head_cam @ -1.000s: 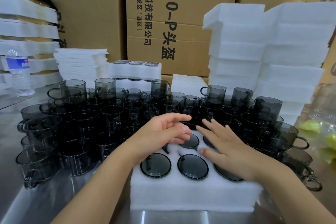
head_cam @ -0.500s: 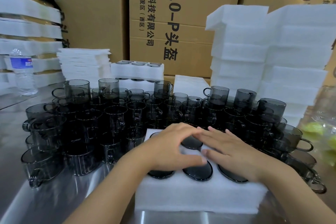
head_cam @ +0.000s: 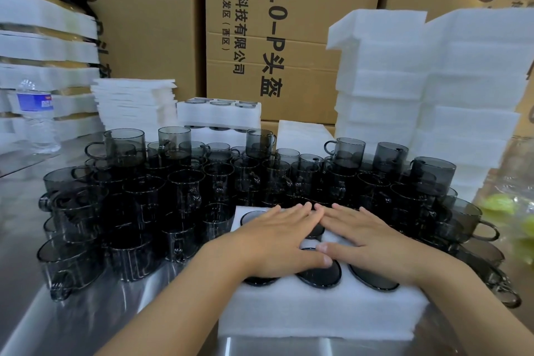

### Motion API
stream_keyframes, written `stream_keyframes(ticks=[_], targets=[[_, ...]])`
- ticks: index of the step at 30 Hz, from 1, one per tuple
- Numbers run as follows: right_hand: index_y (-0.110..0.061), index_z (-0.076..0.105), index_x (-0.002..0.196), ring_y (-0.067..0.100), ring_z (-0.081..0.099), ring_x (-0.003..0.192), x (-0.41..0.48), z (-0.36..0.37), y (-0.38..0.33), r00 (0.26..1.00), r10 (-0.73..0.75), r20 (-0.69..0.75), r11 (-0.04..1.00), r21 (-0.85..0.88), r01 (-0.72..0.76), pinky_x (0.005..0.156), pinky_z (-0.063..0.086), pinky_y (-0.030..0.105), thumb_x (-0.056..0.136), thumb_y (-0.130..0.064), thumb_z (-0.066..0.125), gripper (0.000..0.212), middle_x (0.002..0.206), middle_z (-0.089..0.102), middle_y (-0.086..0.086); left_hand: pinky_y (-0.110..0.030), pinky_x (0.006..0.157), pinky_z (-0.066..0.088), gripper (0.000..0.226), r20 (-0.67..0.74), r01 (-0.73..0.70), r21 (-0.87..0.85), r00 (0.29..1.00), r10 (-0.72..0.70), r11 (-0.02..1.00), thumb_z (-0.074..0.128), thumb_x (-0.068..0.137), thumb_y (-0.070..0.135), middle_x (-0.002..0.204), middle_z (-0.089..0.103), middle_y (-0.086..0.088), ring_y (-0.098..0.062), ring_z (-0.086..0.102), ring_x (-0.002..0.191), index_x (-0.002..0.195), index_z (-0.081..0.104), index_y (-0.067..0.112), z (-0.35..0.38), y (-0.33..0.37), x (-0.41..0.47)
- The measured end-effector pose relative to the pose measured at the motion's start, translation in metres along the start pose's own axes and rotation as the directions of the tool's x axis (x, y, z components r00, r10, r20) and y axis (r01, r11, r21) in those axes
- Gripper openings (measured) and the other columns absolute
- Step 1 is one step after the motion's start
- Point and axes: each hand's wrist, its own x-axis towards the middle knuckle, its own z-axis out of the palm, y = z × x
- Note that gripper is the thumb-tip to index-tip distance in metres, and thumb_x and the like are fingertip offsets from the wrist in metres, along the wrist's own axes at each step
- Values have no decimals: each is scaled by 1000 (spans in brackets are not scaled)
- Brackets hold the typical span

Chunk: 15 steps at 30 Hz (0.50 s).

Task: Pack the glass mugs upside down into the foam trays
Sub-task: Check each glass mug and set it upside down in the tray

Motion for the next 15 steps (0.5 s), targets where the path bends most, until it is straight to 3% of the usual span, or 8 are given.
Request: stream_keyframes(ticks=[8,11,15], targets=[[-57,-9,131,-14,-15,131,0,0,-1,1000,30,-7,999,-14,-30,111,-15,25,66,-82,15,74,136,-14,-38,-23,114,-8,86,-72,20,-21,997,-21,1000,45,88,64,160,-6,13,1,-8,145,152,-5,35,3,0,0],[-53,2,143,-12,-11,133,0,3,0,998,27,-55,1000,5,-27,111,-14,26,72,-80,19,78,136,-10,-39,-18,109,-5,81,-140,14,-37,990,-19,999,48,88,61,160,3,14,1,0,145,152,3,38,3,2,-2],[-59,19,138,-4,-4,141,-6,2,-6,992,55,-110,993,114,-43,115,-10,32,81,-74,33,60,149,5,-33,-20,101,24,63,-288,42,-89,955,-66,995,54,85,55,148,38,17,-5,30,136,142,30,44,1,10,-14]])
